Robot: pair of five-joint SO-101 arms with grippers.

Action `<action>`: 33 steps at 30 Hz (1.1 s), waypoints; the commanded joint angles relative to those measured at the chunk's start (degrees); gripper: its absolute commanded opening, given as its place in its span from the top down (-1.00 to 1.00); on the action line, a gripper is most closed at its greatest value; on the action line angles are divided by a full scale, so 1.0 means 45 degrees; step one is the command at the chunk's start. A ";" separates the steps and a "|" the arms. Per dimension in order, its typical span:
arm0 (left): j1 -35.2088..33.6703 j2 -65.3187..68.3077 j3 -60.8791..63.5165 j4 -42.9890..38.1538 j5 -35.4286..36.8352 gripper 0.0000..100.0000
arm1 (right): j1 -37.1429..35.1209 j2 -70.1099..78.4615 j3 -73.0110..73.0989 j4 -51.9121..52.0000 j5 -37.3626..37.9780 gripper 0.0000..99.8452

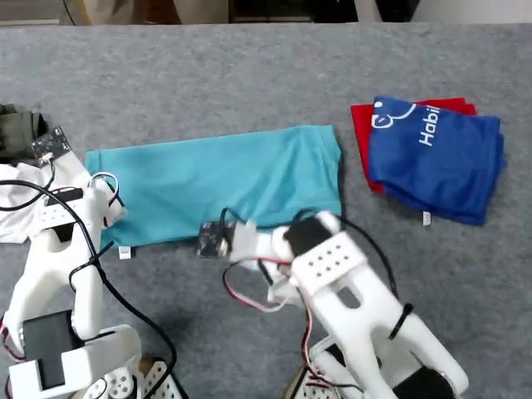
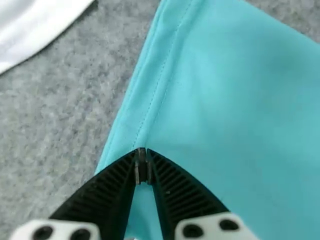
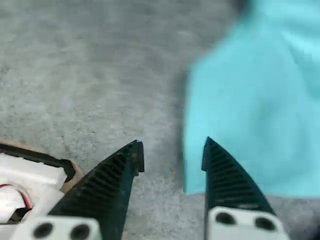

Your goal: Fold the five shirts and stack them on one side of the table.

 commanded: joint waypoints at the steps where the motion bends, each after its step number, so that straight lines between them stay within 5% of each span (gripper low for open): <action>1: -0.0117 -0.0440 -0.0078 -0.0195 -0.0098 0.96 | -0.0361 -0.0361 0.0498 -0.0879 0.0156 0.56; 20: -0.0117 -0.0342 -0.0176 -0.0313 -0.0117 0.96 | 0.1514 0.4405 -0.0459 -0.4259 0.0996 0.46; 33: -0.0137 -0.0342 -0.0176 -0.0274 -0.0117 0.96 | 0.1748 0.7902 -0.3194 -0.4396 0.2129 0.47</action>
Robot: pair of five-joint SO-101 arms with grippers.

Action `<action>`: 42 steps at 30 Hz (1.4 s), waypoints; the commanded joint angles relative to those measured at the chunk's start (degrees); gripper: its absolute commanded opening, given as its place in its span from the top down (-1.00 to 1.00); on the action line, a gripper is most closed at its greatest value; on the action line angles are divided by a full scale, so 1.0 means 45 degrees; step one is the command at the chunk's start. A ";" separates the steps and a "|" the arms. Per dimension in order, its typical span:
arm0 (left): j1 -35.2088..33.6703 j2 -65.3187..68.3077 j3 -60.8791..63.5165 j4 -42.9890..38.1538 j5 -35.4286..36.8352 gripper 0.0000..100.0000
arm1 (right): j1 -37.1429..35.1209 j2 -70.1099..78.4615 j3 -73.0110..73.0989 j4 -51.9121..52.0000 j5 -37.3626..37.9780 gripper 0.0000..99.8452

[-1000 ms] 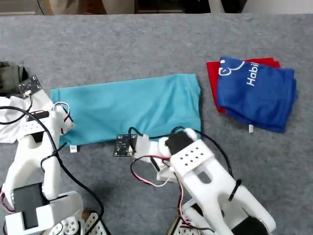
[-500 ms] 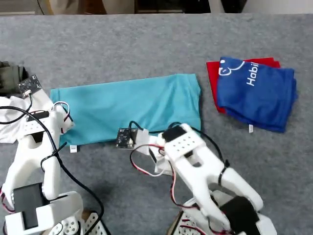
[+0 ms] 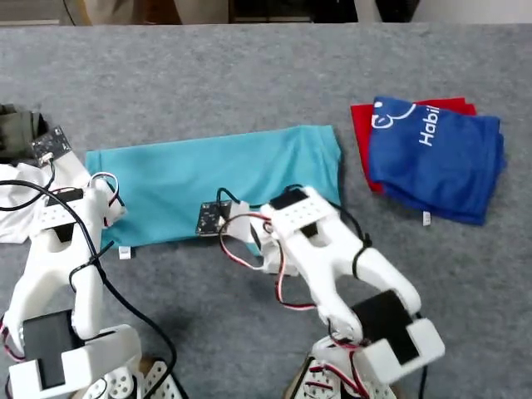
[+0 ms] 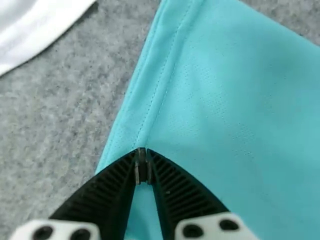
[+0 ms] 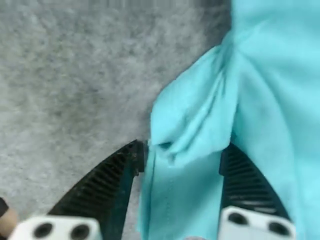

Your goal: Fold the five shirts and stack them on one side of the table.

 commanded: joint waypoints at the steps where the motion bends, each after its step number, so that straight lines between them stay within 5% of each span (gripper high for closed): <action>1: -0.0137 -0.0342 -0.0176 -0.0137 -0.0137 0.96 | 0.0322 0.0791 -0.1026 -0.0039 0.0274 0.47; 7: -0.0137 -0.0342 -0.0176 -0.0137 -0.0137 0.96 | 0.0694 0.1182 -0.1455 0.0332 0.0254 1.00; 23: -0.0137 -0.0342 -0.0176 -0.0156 -0.0156 0.96 | 0.1885 0.0107 -0.4640 0.3595 0.0469 1.00; 42: -0.0137 -0.0342 -0.0176 -0.0156 -0.0156 0.96 | 0.2081 0.6496 -1.3939 0.6232 0.4962 1.00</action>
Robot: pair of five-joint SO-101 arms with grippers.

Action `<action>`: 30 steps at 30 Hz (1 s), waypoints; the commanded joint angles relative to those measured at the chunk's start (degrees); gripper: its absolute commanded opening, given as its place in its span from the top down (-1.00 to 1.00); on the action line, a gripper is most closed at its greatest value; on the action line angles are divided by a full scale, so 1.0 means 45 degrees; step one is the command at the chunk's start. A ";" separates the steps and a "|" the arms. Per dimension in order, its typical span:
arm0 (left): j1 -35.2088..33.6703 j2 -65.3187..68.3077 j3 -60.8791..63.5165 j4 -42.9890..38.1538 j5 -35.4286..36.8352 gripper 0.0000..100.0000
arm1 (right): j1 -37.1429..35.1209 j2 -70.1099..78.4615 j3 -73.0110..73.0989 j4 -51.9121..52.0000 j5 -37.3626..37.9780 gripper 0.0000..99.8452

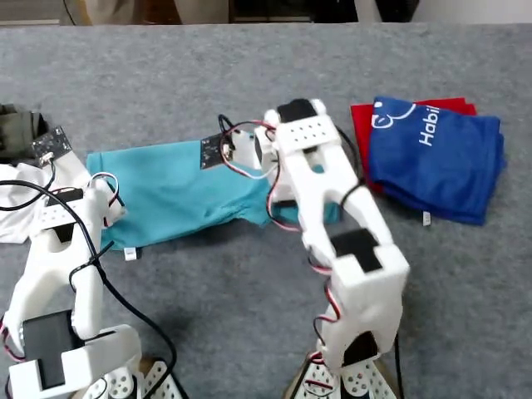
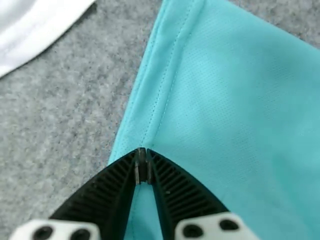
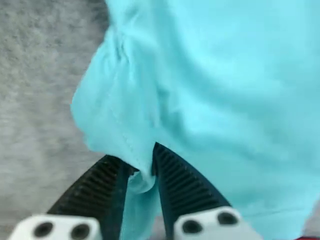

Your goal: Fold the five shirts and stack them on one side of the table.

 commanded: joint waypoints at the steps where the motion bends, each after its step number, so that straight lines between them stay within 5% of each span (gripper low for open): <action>1: -0.0137 -0.0342 -0.0176 -0.0156 -0.0039 0.96 | 0.0127 0.0967 -0.2178 0.0078 0.0781 1.00; 8: -0.0137 -0.0342 -0.0176 -0.0156 -0.0039 0.96 | -0.0498 0.3194 -0.4933 0.0059 0.1016 0.98; 14: -0.0117 -0.0342 -0.0156 -0.0156 -0.0039 0.96 | -0.0752 0.4093 -0.6769 -0.0586 -0.0918 0.67; 18: -0.0117 -0.0342 -0.0156 -0.0156 -0.0039 0.96 | -0.0654 0.4073 -0.8195 0.0156 -0.1250 0.67; 23: -0.0117 -0.0342 -0.0156 -0.0156 -0.0039 0.96 | -0.0459 0.4073 -1.0422 0.3810 -0.1465 0.75; 26: -0.0117 -0.0342 -0.0156 -0.0156 -0.0039 0.96 | -0.0127 0.3956 -0.9993 0.3653 -0.2520 1.00; 30: -0.0117 -0.0342 -0.0156 -0.0156 -0.0039 0.96 | -0.0928 0.4308 -0.8625 0.3438 -0.3204 1.00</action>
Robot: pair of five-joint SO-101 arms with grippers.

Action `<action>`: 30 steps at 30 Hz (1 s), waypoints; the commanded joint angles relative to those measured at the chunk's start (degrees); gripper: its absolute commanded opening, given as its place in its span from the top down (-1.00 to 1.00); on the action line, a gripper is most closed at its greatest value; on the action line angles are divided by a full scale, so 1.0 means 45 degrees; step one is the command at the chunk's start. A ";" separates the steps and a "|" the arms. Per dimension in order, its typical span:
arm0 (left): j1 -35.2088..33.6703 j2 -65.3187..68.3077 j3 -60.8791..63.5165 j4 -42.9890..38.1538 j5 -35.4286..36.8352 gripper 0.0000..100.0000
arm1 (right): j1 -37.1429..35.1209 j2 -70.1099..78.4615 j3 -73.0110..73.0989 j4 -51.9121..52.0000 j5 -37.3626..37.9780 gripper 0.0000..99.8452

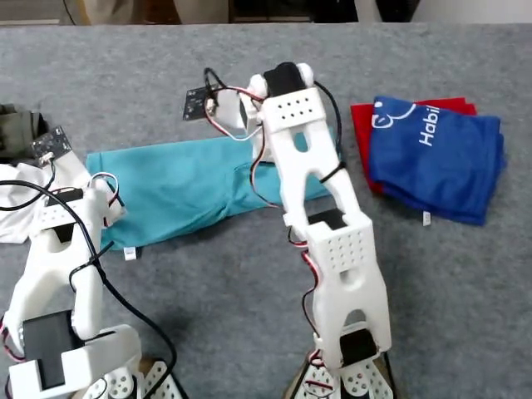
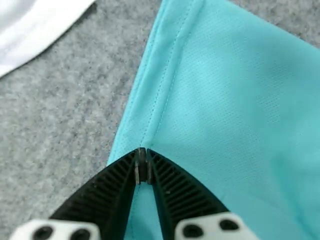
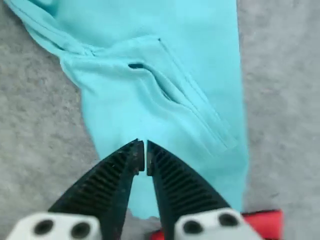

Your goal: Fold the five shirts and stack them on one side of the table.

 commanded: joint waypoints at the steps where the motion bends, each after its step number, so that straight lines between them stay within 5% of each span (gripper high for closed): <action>1: -0.0117 -0.0342 -0.0156 -0.0156 -0.0039 0.96 | -0.0733 0.0225 0.0733 -0.0274 -0.0606 1.00; 7: -0.0117 -0.0342 -0.0156 -0.0098 -0.0039 0.96 | -0.1690 0.2530 0.1026 -0.3868 -0.1915 1.00; 15: -0.0117 -0.0342 -0.0137 -0.0059 -0.0039 0.96 | -0.0869 0.2764 -0.3448 0.0156 -0.1934 1.00; 21: 0.0000 -0.0479 -0.0567 -0.0020 0.0059 0.96 | 0.0987 0.2803 -0.6027 0.0274 -0.2129 1.00; 25: -0.0039 -0.0537 -0.2051 0.0684 0.0098 0.96 | 0.1748 0.2999 -0.5988 -0.0527 -0.3673 1.00; 30: 0.0527 0.1299 -0.2168 -0.3380 -0.0020 0.96 | 0.2667 0.4523 -0.5929 -0.3223 -0.5216 1.00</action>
